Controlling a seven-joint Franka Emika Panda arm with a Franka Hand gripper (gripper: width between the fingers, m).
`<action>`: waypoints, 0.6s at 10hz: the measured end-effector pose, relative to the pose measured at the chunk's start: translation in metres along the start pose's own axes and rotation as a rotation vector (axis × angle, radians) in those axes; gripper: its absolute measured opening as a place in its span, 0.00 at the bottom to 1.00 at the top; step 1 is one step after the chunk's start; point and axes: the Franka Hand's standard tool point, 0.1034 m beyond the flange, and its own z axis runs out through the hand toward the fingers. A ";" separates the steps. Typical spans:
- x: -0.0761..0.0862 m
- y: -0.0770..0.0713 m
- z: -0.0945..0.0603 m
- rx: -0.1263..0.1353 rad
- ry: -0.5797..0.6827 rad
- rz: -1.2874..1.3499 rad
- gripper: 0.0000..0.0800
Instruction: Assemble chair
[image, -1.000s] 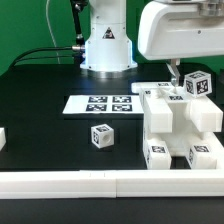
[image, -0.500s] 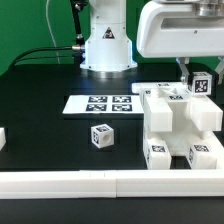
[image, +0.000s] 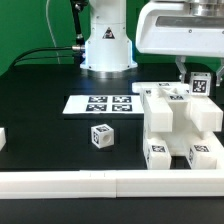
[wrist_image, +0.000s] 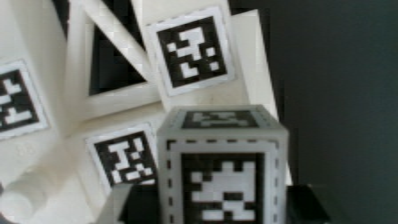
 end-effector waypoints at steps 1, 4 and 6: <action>0.000 0.000 0.000 0.000 0.000 0.052 0.36; 0.005 0.005 0.000 0.025 -0.006 0.297 0.36; 0.005 0.007 0.001 0.031 -0.016 0.541 0.36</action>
Offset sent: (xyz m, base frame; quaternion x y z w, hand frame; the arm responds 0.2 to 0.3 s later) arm 0.0019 -0.0162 0.0041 0.0524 0.0057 0.2802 0.9585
